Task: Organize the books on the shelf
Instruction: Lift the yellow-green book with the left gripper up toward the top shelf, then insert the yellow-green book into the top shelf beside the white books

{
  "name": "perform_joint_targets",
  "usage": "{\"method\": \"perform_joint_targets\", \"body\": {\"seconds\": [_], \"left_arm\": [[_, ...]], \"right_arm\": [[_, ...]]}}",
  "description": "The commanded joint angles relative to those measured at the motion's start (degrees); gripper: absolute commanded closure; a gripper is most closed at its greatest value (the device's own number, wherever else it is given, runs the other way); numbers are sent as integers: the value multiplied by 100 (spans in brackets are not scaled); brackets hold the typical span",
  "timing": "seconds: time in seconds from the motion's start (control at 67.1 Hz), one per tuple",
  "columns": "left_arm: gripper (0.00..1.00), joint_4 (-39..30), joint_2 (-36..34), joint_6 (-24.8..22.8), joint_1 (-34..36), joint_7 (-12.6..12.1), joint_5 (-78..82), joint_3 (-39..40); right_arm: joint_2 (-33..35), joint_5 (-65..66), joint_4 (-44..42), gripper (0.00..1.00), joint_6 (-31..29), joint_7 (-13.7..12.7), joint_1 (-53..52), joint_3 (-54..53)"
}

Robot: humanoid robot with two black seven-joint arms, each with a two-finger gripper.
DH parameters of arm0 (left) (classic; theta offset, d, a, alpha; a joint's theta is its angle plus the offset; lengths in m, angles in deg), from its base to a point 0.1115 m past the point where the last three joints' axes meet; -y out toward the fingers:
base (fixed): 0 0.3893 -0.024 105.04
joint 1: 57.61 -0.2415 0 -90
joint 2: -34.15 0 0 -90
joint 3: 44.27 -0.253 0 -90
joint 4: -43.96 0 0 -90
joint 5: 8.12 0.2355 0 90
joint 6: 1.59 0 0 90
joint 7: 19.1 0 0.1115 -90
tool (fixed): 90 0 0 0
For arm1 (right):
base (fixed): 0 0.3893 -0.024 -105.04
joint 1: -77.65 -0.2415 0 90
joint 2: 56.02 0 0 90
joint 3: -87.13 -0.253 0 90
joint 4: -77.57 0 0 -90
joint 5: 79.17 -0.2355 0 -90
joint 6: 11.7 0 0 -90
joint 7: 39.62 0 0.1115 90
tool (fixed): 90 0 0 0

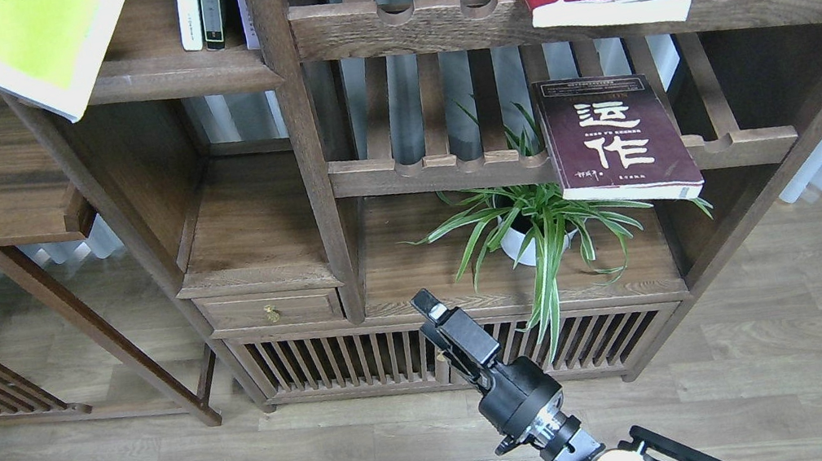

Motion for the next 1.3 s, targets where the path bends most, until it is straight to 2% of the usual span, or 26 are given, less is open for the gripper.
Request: {"method": "perform_joint_targets", "body": {"seconds": [0.0,0.074,0.089,0.179,0.283,0.76,1.013,1.281], "left_arm": [[96,149,16,291,59,26,329,-1],[96,185,34,599,103,43,444,-10],[97,202,69,808,146,70,522,-53],[96,290,113,1029,270,140,829,-71],[96,509,166,1126,445,246,1252,-89],[96,1661,192,1214,1764,281,2052,-792],[96,2030,447,1908,2616,281,2070,-1749],[96,2839,640,1961,3197,281,2070,-2128]], "right_arm": [[0,93,-9,4,0,-18,-1,4],[0,418,17,4,0,-9,8,4],[0,645,43,4,0,0,26,4],[0,735,79,4,0,8,26,38],[0,700,149,3,0,17,26,39],[0,498,334,2,0,17,26,65],[0,498,606,2,0,17,26,83],[0,454,676,2,0,26,26,135]]}}
